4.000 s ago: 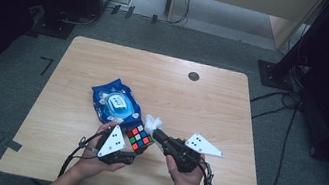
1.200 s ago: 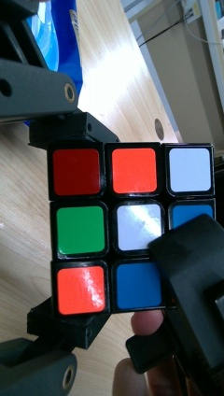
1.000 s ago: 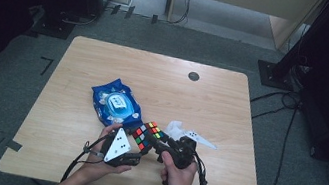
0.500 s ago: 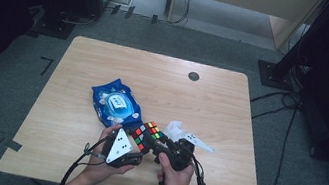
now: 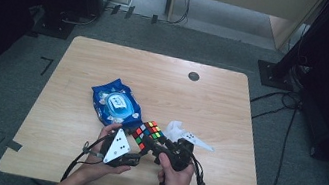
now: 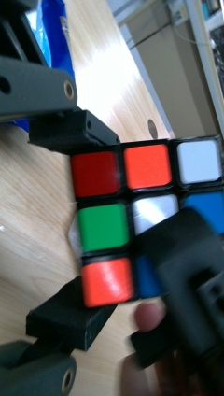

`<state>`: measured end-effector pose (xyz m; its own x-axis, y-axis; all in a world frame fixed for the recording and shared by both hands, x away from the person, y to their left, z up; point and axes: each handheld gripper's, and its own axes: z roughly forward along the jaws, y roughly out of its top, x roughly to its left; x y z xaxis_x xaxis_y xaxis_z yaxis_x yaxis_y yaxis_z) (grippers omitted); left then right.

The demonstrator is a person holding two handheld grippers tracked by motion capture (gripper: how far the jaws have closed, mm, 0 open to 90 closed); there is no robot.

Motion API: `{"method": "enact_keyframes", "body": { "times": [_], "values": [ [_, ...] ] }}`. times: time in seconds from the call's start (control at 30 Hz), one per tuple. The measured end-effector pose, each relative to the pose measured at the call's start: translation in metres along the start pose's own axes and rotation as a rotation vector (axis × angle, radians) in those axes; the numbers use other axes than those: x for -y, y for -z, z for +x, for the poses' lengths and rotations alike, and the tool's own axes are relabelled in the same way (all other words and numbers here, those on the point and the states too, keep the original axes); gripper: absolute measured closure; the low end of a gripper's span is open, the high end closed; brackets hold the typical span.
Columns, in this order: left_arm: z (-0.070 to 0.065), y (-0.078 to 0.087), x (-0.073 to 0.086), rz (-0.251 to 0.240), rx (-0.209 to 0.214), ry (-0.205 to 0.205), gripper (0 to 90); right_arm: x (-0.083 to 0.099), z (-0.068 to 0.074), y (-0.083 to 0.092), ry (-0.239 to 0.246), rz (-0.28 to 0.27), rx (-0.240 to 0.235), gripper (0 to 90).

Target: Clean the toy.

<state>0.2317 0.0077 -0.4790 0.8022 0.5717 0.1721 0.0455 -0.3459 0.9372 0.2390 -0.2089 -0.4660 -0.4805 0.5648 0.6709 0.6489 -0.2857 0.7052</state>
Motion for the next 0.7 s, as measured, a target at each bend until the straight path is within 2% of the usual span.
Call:
{"method": "enact_keyframes", "body": {
  "times": [0.1, 0.2, 0.27, 0.33, 0.37, 0.43, 0.53, 0.7],
  "values": [
    [0.001, 0.002, 0.0, 0.013, 0.018, -0.02, 22.0, -0.011, -0.002, 0.006, 0.039, 0.017, 0.012, 34.5],
    [0.004, 0.002, 0.001, 0.03, 0.022, -0.034, 19.4, -0.025, -0.006, 0.012, 0.069, 0.095, 0.014, 34.5],
    [0.004, 0.0, 0.002, 0.052, 0.01, -0.068, 18.2, -0.034, -0.009, 0.016, 0.052, 0.157, -0.003, 34.5],
    [0.003, -0.001, 0.004, 0.062, -0.007, -0.089, 18.3, -0.04, -0.012, 0.02, 0.031, 0.198, -0.023, 34.5],
    [0.003, -0.002, 0.004, 0.065, -0.008, -0.094, 18.3, -0.043, -0.013, 0.022, 0.02, 0.237, -0.038, 34.4],
    [0.001, -0.003, 0.004, 0.07, -0.01, -0.113, 18.3, -0.046, -0.012, 0.023, 0.03, 0.28, -0.043, 34.4],
    [0.0, -0.004, 0.004, 0.073, -0.006, -0.129, 18.3, -0.045, -0.008, 0.02, 0.072, 0.33, -0.016, 34.5],
    [0.0, -0.003, 0.003, 0.063, 0.002, -0.142, 18.3, -0.041, -0.004, 0.013, 0.089, 0.39, -0.02, 34.4]
  ]
}}
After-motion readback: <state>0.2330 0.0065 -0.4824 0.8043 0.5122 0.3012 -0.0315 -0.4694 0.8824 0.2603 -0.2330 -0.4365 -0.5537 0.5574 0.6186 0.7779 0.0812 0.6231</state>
